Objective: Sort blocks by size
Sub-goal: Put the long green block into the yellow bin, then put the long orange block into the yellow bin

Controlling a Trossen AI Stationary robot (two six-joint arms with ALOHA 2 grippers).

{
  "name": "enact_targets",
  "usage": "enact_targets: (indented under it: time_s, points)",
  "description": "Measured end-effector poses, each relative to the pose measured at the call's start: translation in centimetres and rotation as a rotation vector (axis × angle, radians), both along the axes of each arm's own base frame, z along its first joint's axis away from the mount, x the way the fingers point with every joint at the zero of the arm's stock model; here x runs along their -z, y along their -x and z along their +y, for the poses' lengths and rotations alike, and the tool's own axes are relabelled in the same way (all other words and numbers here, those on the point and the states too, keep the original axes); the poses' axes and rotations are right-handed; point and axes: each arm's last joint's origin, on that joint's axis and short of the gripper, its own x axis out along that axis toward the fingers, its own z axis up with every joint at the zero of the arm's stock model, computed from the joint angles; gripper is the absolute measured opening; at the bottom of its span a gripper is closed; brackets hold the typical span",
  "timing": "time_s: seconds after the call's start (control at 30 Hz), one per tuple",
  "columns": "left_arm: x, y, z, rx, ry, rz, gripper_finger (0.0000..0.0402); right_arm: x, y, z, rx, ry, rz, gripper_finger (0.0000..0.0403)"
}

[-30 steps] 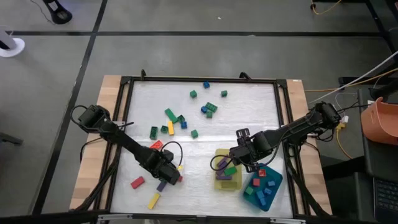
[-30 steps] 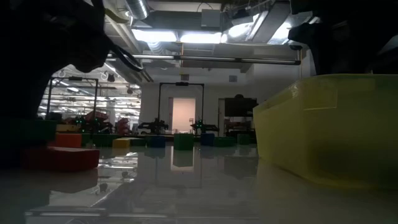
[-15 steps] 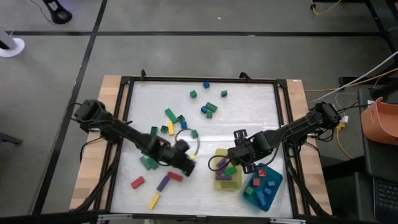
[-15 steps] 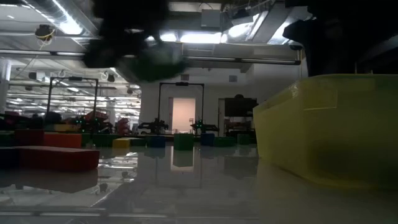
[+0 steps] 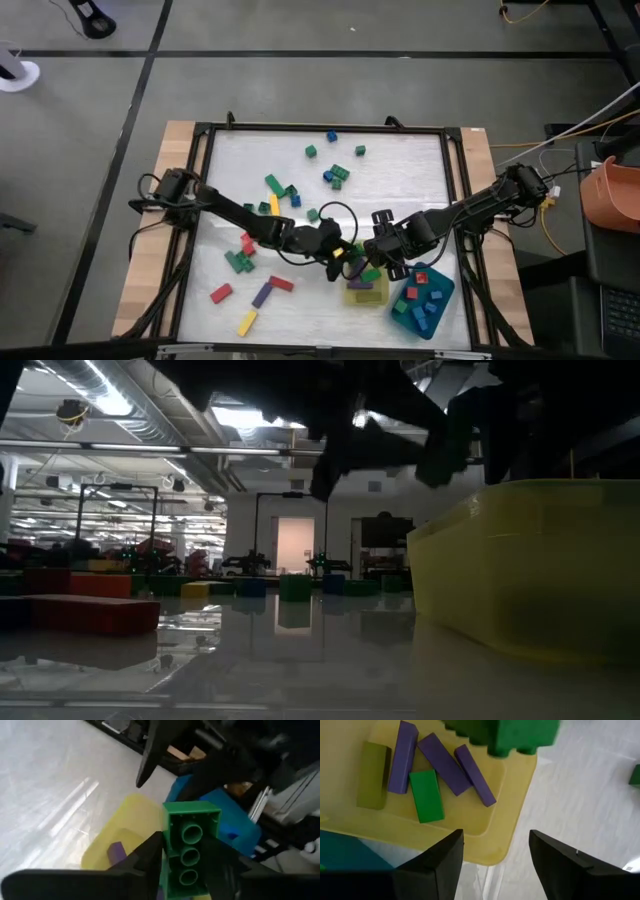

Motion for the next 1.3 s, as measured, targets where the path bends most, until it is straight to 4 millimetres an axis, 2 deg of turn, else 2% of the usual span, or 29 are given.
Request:
enact_targets:
  time_s: [0.13, 0.33, 0.53, 0.67, 0.87, 1.07, 1.3]
  points:
    - [1.2, -0.3, 0.4, -0.007, -0.012, 0.032, 0.0151, 0.0, 0.0, 0.0, -0.001, 0.000, -0.001, 0.0225]
    - [1.2, -0.2, 1.5, 0.000, -0.049, 0.092, 0.0190, 0.0, 0.0, 0.0, -0.001, -0.001, -0.003, 0.0225]
    - [-0.7, 2.1, 2.2, 0.246, -0.034, 0.292, 0.0189, 0.0, 0.0, 0.0, -0.001, -0.001, -0.002, 0.0225]
    - [-0.2, 4.1, 0.9, 0.373, -0.018, 0.479, 0.0187, 0.0, 0.0, 0.0, -0.001, 0.000, 0.000, 0.0225]
    - [1.0, 6.8, -1.5, 0.454, -0.069, 0.703, 0.0187, 0.0, 0.0, 0.0, -0.001, 0.000, 0.000, 0.0225]
    - [1.3, 7.9, -3.4, 0.491, -0.120, 0.741, 0.0185, 0.0, 0.0, 0.0, -0.001, 0.000, 0.000, 0.0225]
    - [2.1, 9.2, -4.6, 0.535, -0.265, 0.759, 0.0185, 0.0, -0.1, -0.1, 0.003, 0.018, -0.011, 0.0225]
